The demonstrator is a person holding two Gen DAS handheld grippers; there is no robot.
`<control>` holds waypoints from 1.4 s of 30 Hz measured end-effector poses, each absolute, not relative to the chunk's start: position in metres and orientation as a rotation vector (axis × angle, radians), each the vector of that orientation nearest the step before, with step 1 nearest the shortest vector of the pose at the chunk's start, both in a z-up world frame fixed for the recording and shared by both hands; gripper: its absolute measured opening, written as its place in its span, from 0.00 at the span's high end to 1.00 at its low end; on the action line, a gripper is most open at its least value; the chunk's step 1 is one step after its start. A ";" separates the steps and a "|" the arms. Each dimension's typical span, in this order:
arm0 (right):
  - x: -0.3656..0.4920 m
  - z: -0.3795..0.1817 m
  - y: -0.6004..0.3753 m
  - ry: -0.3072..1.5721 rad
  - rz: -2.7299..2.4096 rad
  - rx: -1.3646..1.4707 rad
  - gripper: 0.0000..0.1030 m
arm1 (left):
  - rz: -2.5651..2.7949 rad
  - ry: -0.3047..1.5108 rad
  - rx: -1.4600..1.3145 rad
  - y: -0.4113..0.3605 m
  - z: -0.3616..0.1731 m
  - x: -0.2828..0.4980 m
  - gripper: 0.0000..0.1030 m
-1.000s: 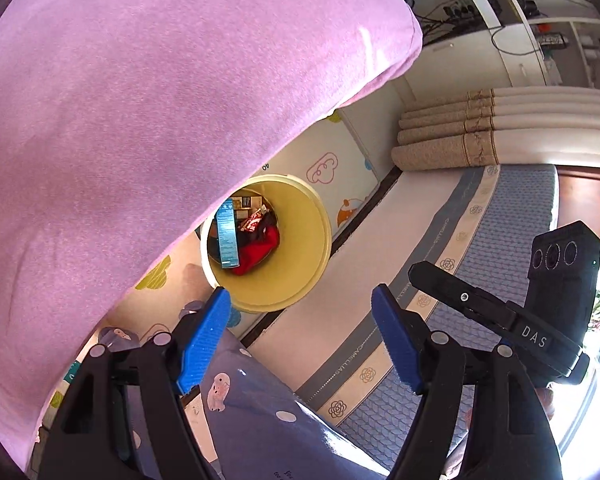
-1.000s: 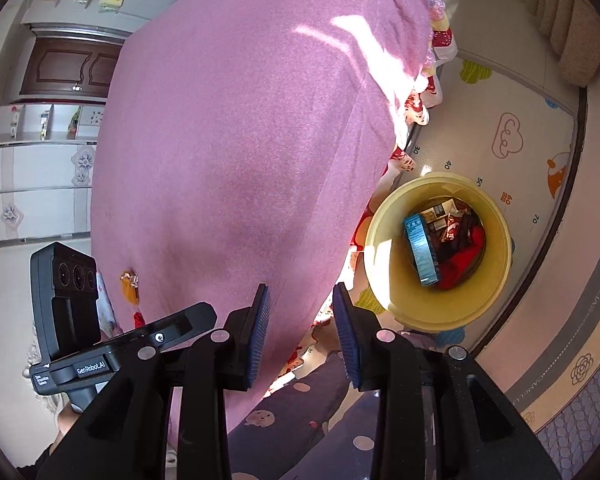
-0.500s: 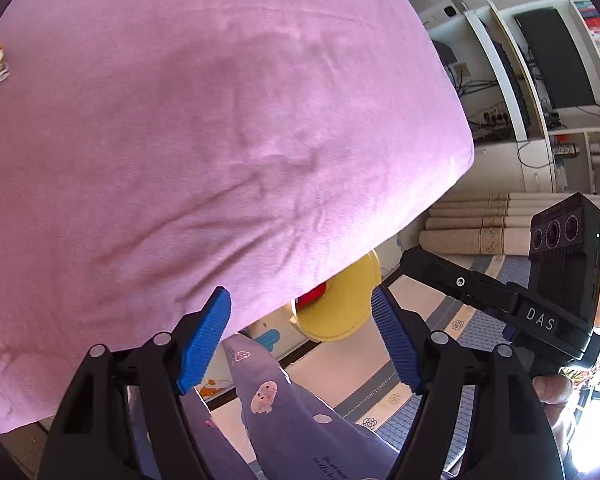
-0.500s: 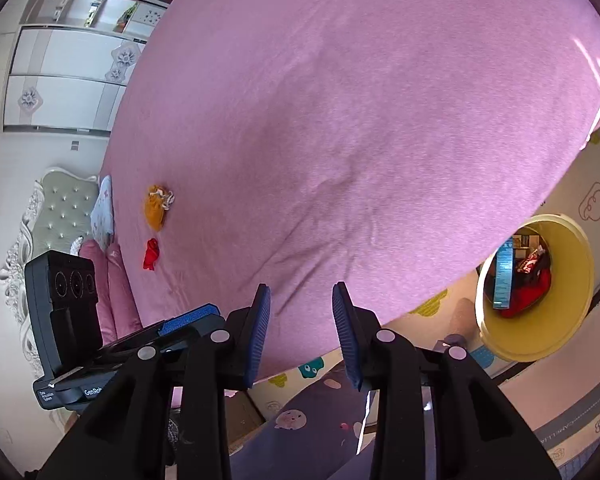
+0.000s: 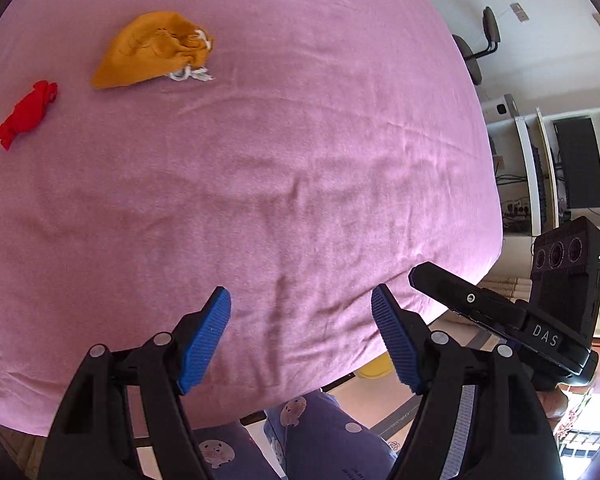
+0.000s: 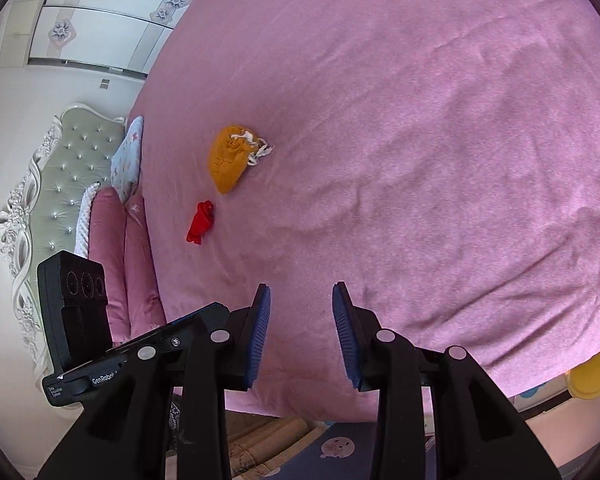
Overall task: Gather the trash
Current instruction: 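Move both open tools back over the bed toward the orange pouch, then grasp the orange pouch neck with the right tool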
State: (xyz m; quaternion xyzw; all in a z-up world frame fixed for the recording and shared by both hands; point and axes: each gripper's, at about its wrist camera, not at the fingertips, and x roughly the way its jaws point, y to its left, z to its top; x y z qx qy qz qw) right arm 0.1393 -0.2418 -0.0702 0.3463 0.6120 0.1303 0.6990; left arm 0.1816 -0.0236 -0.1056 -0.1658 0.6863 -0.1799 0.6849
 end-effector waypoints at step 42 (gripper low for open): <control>0.405 -0.182 -0.099 1.573 0.347 0.528 0.46 | -0.083 1.489 -0.697 0.150 -0.196 0.324 0.29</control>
